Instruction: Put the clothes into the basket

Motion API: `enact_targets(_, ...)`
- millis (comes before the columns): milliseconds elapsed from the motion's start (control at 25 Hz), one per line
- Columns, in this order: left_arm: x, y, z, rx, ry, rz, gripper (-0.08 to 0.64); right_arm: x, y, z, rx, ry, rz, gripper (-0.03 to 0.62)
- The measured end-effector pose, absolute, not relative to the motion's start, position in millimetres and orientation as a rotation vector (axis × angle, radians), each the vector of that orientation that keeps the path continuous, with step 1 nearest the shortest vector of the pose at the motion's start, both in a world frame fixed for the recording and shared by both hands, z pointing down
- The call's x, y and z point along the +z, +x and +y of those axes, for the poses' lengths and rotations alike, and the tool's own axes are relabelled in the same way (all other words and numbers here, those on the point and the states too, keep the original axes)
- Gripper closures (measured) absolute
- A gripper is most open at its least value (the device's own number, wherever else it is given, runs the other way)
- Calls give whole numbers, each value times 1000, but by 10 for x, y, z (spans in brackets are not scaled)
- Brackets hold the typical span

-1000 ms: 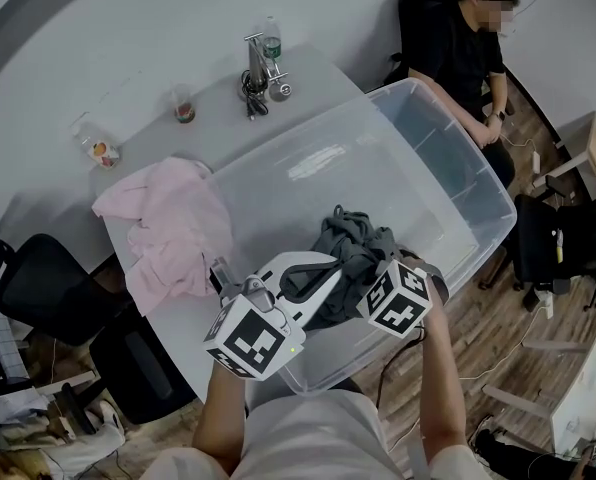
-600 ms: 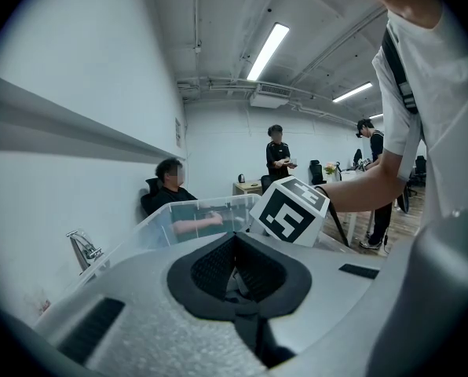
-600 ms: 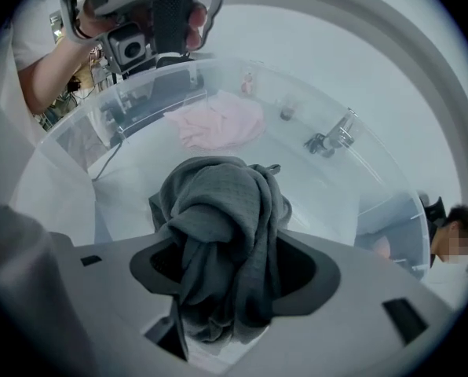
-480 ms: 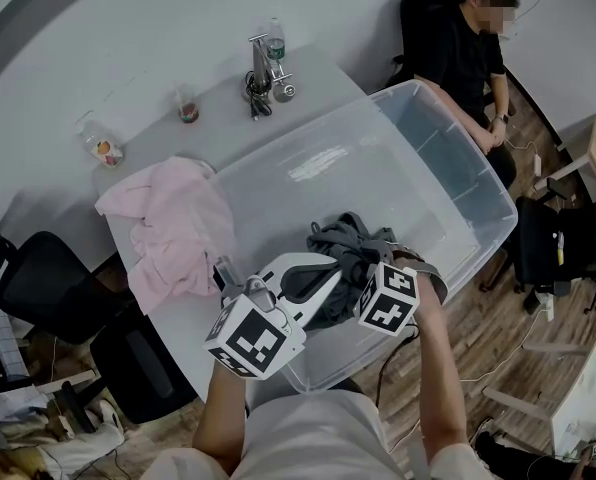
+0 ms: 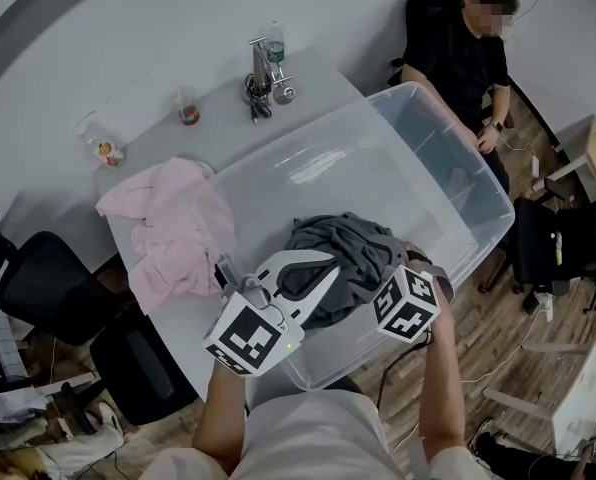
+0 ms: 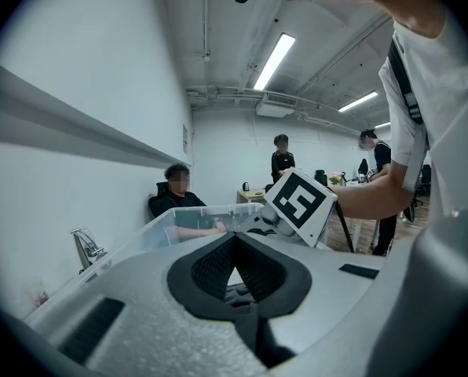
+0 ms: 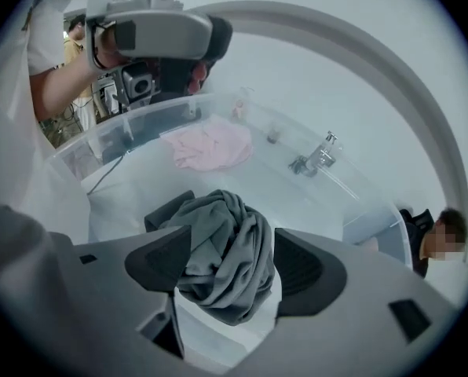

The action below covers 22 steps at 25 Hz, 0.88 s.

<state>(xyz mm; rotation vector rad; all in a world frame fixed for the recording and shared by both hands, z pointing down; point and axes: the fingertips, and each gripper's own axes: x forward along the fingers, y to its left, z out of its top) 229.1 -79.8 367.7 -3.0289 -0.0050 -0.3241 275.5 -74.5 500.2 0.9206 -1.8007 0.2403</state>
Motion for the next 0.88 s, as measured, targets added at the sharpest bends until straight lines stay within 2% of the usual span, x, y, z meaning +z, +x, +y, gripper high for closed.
enact_targets(320,3442,2178,-779,-136,-3178,54,555,4590,2602,-772,160,1119,-1981,281)
enact_targets(640,3254,1982,-715,0,-3240,48,554,3947,2427,-712,97,1385,-2240,476)
enact_targets(880,3169,1853,-667,45,-3209,76,555,3520,2285,-599,67,1499,-2395,551)
